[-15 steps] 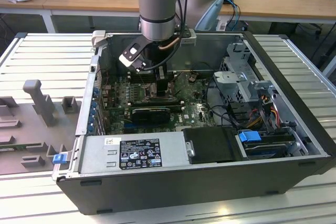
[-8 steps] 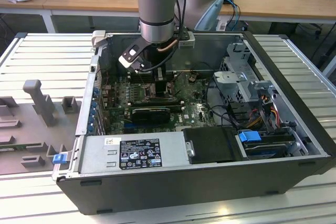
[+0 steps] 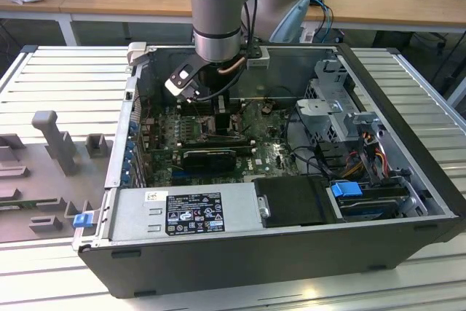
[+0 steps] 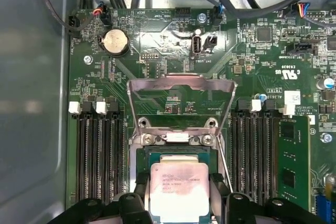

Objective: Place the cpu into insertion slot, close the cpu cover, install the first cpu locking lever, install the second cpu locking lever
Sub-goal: 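Place the cpu into insertion slot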

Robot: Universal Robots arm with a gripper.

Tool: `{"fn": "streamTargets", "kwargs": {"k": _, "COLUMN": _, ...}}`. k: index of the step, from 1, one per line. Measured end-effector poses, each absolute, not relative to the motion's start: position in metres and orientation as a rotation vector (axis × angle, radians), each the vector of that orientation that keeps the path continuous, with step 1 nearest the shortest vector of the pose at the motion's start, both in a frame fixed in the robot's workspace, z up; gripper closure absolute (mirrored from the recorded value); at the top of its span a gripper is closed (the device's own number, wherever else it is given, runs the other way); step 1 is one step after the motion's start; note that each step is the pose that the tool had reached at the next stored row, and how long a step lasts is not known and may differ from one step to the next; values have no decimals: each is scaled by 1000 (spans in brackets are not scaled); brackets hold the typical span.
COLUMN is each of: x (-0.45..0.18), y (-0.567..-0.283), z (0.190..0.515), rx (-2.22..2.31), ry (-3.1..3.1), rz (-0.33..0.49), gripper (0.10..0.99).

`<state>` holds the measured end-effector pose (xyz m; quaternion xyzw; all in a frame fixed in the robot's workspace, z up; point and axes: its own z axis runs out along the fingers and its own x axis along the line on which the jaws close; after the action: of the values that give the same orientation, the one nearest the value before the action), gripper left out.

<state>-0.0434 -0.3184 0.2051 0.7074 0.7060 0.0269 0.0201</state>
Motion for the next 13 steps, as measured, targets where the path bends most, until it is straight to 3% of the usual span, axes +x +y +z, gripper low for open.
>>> {"fn": "streamTargets", "kwargs": {"k": 13, "x": -43, "y": -318, "z": 201, "rx": 2195, "ry": 2189, "rz": 83, "gripper": 545}}
